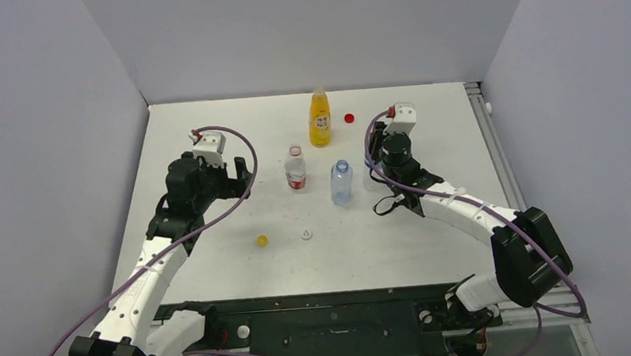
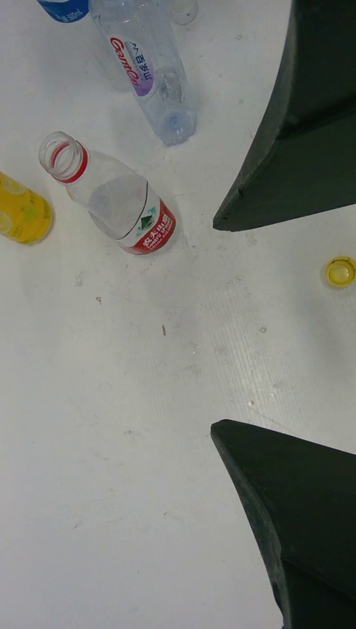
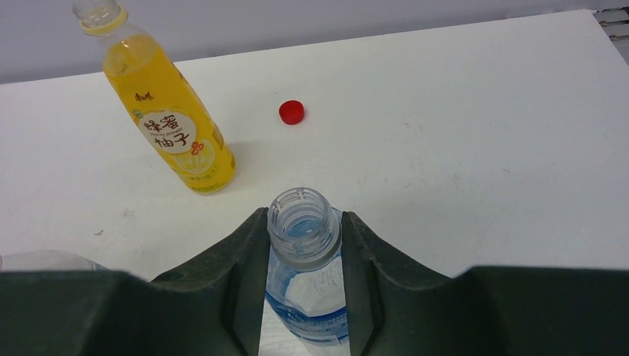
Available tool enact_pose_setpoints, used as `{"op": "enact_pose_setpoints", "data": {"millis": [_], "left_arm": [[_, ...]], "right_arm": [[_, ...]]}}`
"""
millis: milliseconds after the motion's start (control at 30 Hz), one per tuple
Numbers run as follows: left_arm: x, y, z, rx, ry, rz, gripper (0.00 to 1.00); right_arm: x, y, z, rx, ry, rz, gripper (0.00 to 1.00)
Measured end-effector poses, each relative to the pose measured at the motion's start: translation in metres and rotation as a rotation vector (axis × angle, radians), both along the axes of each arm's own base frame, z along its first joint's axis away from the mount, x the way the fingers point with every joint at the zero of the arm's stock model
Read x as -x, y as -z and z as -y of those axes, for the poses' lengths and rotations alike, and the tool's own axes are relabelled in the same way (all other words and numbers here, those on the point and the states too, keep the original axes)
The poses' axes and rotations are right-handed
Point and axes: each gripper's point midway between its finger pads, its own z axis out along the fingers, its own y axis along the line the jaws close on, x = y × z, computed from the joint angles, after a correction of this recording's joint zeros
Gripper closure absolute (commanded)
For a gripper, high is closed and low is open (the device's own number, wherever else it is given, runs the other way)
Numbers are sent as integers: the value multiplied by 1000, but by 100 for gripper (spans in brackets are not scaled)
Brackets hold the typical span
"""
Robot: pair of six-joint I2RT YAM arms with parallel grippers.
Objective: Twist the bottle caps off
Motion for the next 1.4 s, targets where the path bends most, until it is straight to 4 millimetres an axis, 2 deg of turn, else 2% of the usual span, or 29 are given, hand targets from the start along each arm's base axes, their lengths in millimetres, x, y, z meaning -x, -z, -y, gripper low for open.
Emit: {"op": "enact_pose_setpoints", "data": {"millis": [133,367,733,933,1000,1067,1233,1400], "left_arm": [[0,0,0,-3,1,1,3],[1,-2,-1,-8,5,11,3],[3,-4,-1,-9,6,21,3],[3,-5,-1,-9,7,21,3],[3,-5,-1,-9,7,22,3],[3,-5,-1,-9,7,21,3],[3,-5,-1,-7,10,21,3],[1,-1,-1,-11,6,10,3]], "right_arm": [[6,0,-2,17,-7,3,74],[15,0,0,23,-2,5,57],[24,-2,5,31,4,0,38],[29,-6,8,27,5,7,34],[30,-9,9,25,5,11,34],[32,-13,10,21,4,19,27],[39,-24,14,16,3,30,25],[47,-52,23,-11,14,64,23]]}}
